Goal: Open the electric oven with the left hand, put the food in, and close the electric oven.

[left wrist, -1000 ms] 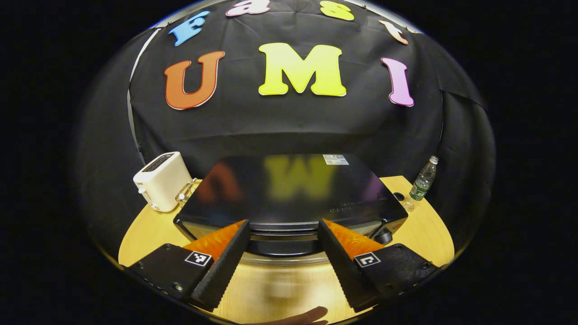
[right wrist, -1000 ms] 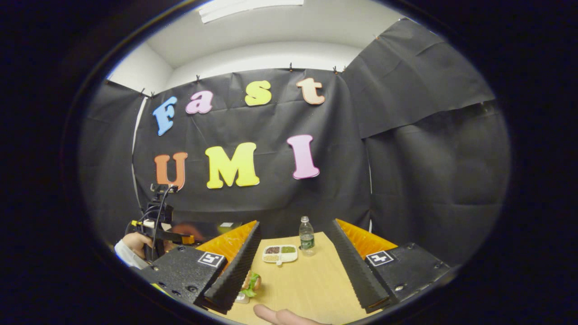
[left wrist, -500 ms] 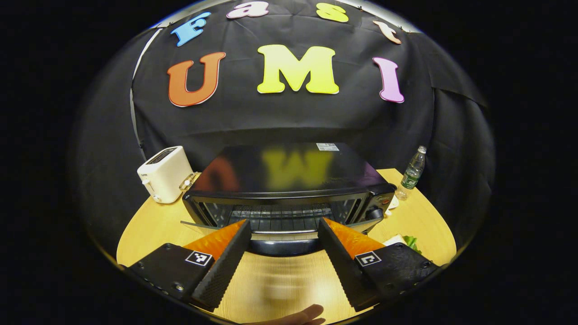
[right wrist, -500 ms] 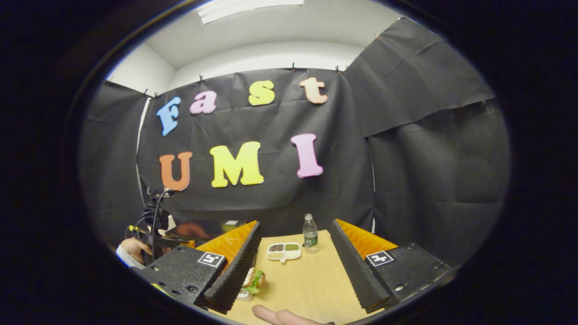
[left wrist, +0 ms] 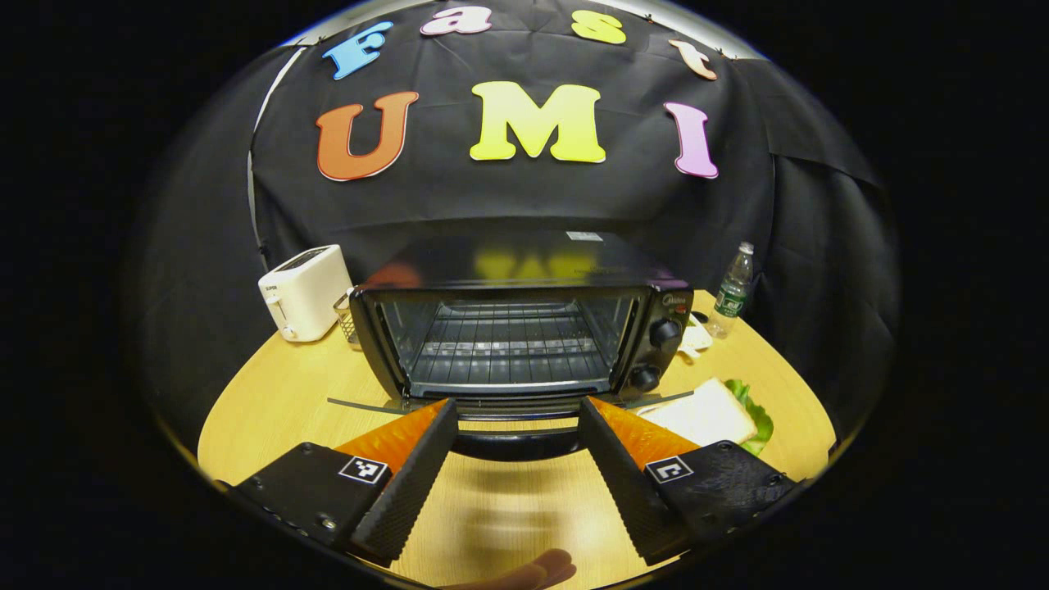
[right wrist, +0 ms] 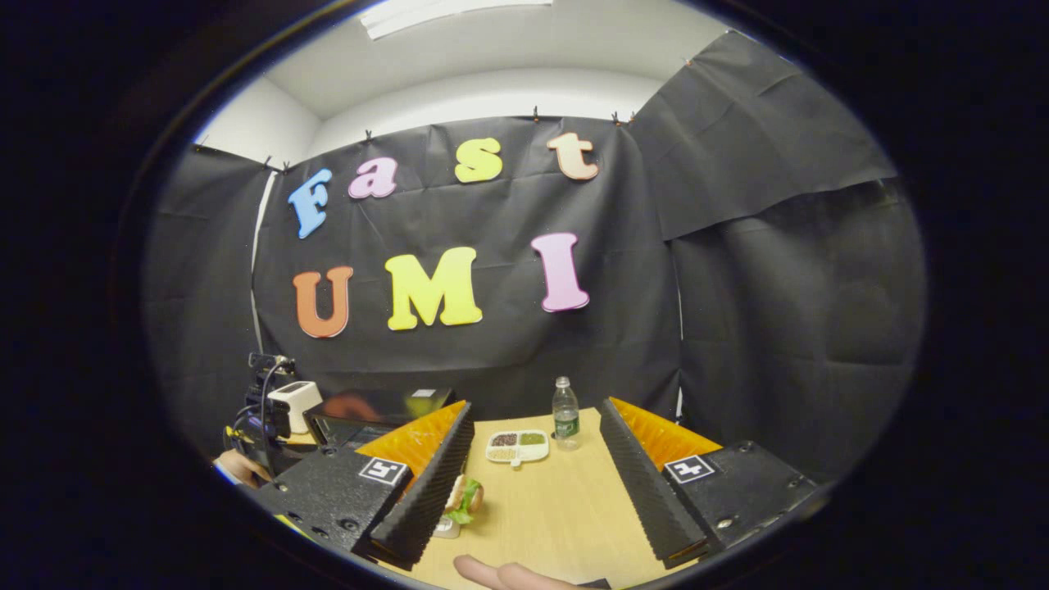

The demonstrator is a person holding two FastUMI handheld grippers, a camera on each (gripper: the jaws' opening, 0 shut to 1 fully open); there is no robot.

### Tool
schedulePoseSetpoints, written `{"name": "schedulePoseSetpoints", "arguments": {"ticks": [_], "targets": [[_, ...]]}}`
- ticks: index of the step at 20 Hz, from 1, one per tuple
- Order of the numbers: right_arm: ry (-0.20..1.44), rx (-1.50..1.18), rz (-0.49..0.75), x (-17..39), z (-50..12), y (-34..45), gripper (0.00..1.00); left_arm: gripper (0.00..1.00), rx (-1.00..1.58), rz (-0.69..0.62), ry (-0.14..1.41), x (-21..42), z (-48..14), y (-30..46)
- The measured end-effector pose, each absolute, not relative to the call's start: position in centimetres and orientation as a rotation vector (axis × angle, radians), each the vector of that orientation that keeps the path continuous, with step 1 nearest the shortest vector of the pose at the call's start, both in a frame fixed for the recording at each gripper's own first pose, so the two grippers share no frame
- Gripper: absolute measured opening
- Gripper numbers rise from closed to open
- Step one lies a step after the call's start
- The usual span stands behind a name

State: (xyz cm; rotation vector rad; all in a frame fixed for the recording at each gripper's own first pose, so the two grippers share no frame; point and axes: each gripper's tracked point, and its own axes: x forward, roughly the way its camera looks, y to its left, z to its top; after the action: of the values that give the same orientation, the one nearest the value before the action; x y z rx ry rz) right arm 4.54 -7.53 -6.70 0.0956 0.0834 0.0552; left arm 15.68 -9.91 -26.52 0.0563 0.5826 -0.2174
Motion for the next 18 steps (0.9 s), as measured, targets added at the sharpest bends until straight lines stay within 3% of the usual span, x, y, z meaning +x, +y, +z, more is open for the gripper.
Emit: {"name": "schedulePoseSetpoints", "arguments": {"ticks": [12, 18], "targets": [[0.150, 0.119, 0.063, 4.5, -9.7, -7.7, 0.99, 0.98, 0.065, -0.191, 0.601, 11.2, -32.3, -9.6], [0.189, 0.110, 0.050, 5.2, -11.4, -7.4, 0.99, 0.96, 0.046, -0.183, 0.714, 9.8, -37.4, -9.4]]}}
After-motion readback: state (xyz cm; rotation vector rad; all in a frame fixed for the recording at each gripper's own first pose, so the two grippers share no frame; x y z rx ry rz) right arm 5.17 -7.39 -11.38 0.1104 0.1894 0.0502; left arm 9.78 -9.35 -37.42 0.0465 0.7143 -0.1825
